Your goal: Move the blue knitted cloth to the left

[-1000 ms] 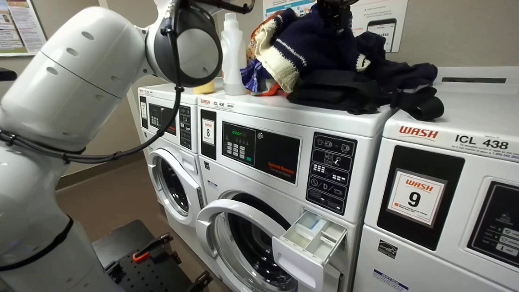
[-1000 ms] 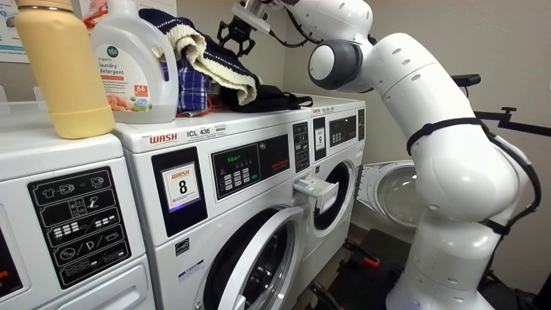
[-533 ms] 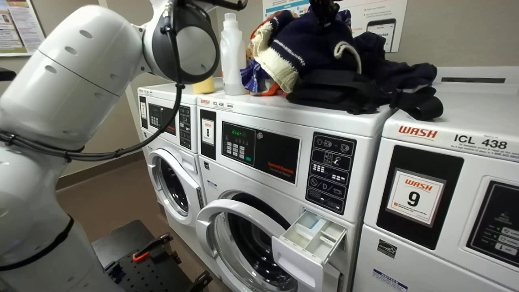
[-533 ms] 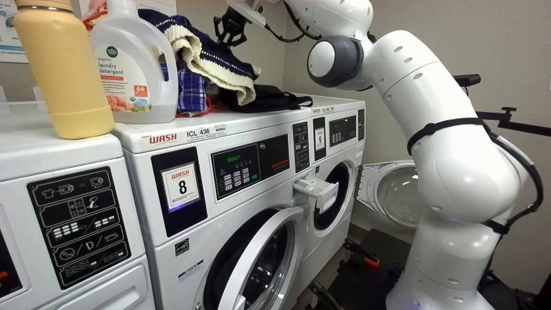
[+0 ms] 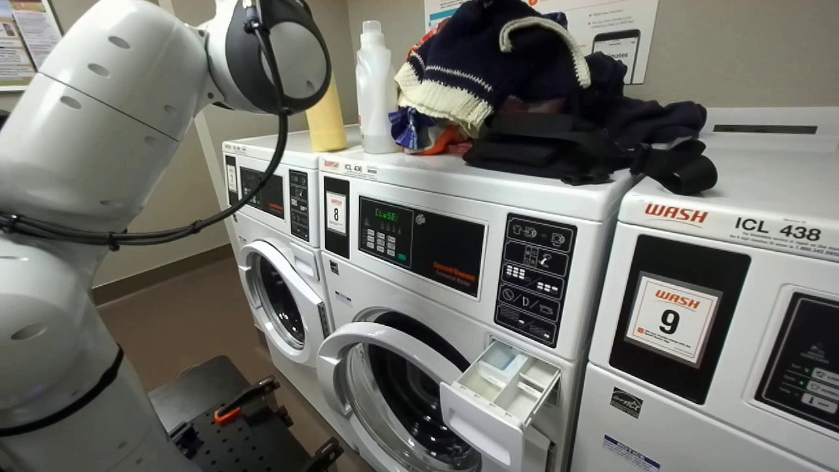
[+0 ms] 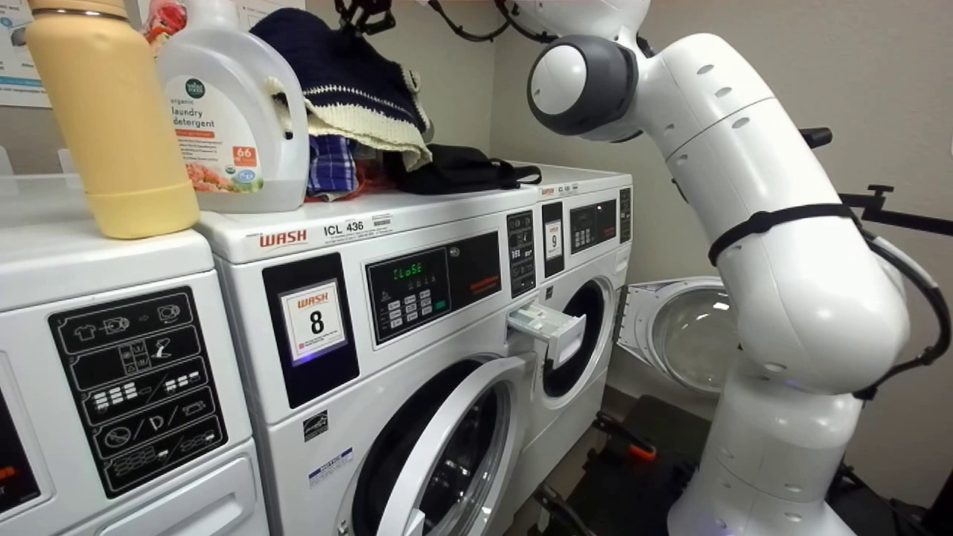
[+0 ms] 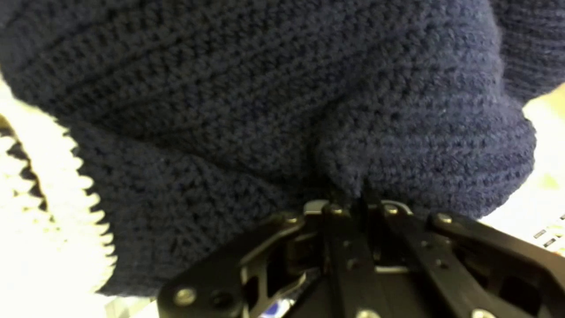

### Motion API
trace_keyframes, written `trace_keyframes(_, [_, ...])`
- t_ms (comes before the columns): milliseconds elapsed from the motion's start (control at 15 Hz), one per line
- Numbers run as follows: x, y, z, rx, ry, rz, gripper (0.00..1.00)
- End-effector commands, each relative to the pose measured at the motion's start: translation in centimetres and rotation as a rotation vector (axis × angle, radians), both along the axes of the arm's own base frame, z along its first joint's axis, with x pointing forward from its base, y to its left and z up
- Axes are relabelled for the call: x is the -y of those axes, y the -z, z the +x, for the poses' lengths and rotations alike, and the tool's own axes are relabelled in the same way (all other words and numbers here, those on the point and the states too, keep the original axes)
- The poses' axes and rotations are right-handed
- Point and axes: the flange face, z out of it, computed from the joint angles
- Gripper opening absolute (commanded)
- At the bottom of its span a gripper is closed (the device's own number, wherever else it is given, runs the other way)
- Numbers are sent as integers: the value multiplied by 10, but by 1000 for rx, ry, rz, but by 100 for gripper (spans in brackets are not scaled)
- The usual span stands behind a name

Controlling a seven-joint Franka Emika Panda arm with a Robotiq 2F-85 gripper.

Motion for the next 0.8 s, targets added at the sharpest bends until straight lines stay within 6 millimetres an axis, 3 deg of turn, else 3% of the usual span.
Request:
trace_keyframes(0, [-38,-21,-1,103,37,-3,3])
trace_keyframes(333, [-80,-32,5,241,74,-28,3])
trace_keyframes(733, [-111,-37,9,351,52,-54,3])
